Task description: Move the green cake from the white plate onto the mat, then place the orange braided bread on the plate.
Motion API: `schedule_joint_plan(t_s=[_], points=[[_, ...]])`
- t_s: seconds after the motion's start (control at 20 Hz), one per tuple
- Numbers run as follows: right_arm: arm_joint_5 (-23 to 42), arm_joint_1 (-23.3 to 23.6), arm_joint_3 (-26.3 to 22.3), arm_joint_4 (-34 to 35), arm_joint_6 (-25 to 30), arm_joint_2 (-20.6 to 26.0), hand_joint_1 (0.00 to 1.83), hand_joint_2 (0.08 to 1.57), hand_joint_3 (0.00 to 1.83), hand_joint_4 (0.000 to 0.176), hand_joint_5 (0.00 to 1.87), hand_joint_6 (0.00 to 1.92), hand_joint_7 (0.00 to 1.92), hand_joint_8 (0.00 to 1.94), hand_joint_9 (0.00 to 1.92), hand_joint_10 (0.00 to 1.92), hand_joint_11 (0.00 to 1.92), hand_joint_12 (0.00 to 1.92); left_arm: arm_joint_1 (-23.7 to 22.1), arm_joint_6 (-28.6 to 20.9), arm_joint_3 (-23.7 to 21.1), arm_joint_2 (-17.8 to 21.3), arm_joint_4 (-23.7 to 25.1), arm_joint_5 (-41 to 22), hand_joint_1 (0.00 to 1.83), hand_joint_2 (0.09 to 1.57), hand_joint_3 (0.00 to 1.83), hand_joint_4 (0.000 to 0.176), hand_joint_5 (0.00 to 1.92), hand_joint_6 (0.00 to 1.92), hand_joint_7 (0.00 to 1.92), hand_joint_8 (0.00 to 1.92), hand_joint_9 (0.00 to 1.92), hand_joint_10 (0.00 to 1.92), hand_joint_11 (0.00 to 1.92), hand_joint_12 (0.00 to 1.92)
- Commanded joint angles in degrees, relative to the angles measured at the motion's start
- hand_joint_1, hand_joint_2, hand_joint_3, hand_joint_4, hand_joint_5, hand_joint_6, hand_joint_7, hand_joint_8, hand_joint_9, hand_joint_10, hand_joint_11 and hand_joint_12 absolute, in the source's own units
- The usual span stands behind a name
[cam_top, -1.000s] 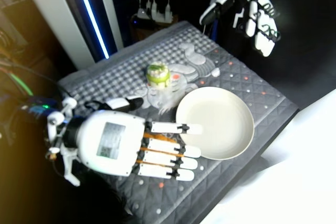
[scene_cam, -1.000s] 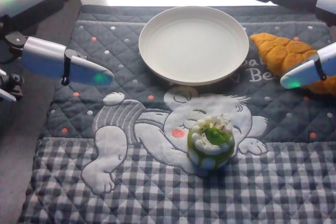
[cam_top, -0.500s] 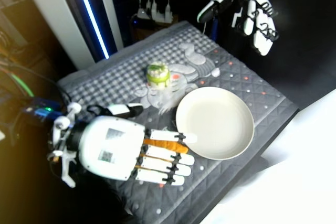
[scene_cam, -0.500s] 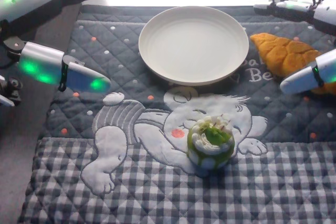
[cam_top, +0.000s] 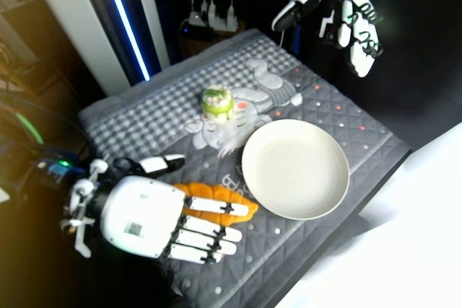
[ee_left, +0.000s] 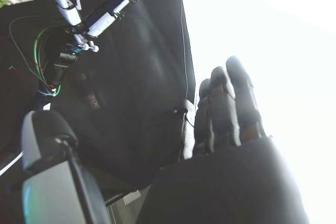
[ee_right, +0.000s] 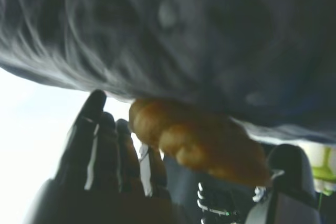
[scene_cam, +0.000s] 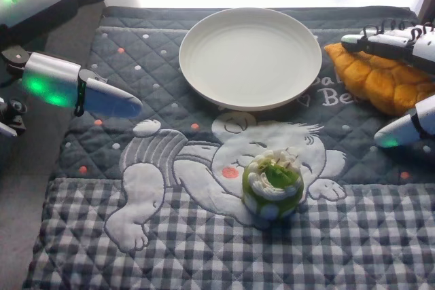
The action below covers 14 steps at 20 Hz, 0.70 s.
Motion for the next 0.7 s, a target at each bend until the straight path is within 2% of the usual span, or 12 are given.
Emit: schedule_joint_plan(t_s=[0.0,0.05,0.1,0.15,0.2,0.25,0.35,0.4,0.45,0.5,0.55,0.65], points=[[5.58,0.05,0.56,2.04,0.34,0.66,0.97,0.76,0.0,0.126,0.0,0.0,0.25,0.01,0.31,0.03,0.06,0.89,-0.35,-0.23,-0.21,0.57,-2.75,-7.1,0.73,0.71,0.0,0.176,0.1,0.01,0.11,0.0,0.18,0.0,0.04,0.48],[5.58,0.02,0.68,2.13,0.34,0.6,1.06,0.79,0.0,0.108,0.0,0.0,0.38,0.01,0.47,0.04,0.17,1.0,-0.34,-0.23,-0.23,0.57,-2.75,-7.1,0.72,0.72,0.0,0.176,0.09,0.01,0.09,0.0,0.16,0.0,0.04,0.47],[5.59,0.02,0.78,2.13,0.34,0.6,1.24,0.83,0.0,0.007,0.24,0.01,0.71,0.05,0.76,0.07,0.28,0.99,-0.34,-0.23,-0.23,0.56,-2.75,-7.07,0.72,0.71,0.0,0.176,0.08,0.0,0.07,0.0,0.16,0.0,0.04,0.48],[5.6,0.02,0.94,2.22,0.34,0.59,1.33,0.87,0.0,0.0,0.4,0.01,0.93,0.04,0.89,0.06,0.2,1.04,-0.35,-0.22,-0.23,0.54,-2.75,-6.95,0.72,0.71,0.0,0.176,0.07,0.0,0.06,0.0,0.16,0.0,0.05,0.48],[5.62,0.02,1.09,2.57,0.34,0.59,1.47,0.95,0.0,0.0,0.68,0.03,1.24,0.15,1.14,0.7,0.56,1.12,-0.35,-0.21,-0.23,0.53,-2.75,-6.94,0.73,0.72,0.01,0.176,0.07,0.0,0.06,0.0,0.17,0.01,0.04,0.48],[5.76,0.02,1.26,2.91,0.34,0.61,1.41,1.05,0.0,0.0,0.84,0.65,1.2,0.51,1.11,0.99,0.73,0.98,-0.35,-0.14,-0.23,0.5,-2.75,-6.86,0.73,0.73,0.01,0.176,0.06,0.0,0.07,0.0,0.18,0.01,0.05,0.49],[7.3,0.03,1.44,4.32,0.35,0.96,1.29,1.06,0.0,0.0,0.98,0.83,1.25,0.66,1.36,0.36,1.2,0.91,-0.35,0.25,-0.21,0.29,-2.73,-6.48,0.74,0.72,0.0,0.176,0.06,0.0,0.08,0.01,0.19,0.01,0.05,0.49],[8.41,0.04,1.45,4.98,0.35,1.25,1.28,1.05,0.0,0.0,1.0,0.84,1.26,0.63,1.42,0.33,1.16,1.12,-0.35,0.43,-0.13,0.1,-2.73,-6.35,0.75,0.7,0.0,0.176,0.07,0.0,0.09,0.01,0.2,0.01,0.07,0.5],[9.94,0.04,1.47,5.28,0.36,1.49,1.27,1.06,0.0,0.0,0.98,0.91,1.24,0.64,1.38,0.27,1.07,1.13,-0.35,0.61,-0.06,-0.07,-2.71,-6.23,0.75,0.71,0.0,0.176,0.07,0.0,0.09,0.01,0.19,0.01,0.06,0.5],[10.82,0.04,1.39,5.58,0.36,1.54,1.38,1.03,0.0,0.0,1.01,0.77,1.34,0.27,1.27,0.75,1.07,1.12,-0.35,0.71,0.04,-0.22,-2.7,-6.17,0.75,0.72,0.0,0.176,0.08,0.0,0.06,0.0,0.16,0.0,0.02,0.49],[11.92,0.05,1.27,5.72,0.37,1.54,1.4,1.04,0.01,0.0,0.98,0.8,1.27,0.34,1.17,0.94,1.07,0.98,-0.35,0.71,0.19,-0.35,-2.7,-6.13,0.75,0.72,0.0,0.176,0.08,0.01,0.06,0.0,0.16,0.0,0.01,0.49],[13.7,0.05,1.0,5.77,0.37,1.46,1.3,1.04,0.0,0.0,1.01,0.76,1.28,0.62,1.36,0.43,1.14,1.11,-0.35,0.76,0.46,-0.62,-2.68,-6.06,0.75,0.73,0.0,0.176,0.11,0.0,0.07,0.0,0.18,0.0,0.0,0.55]])
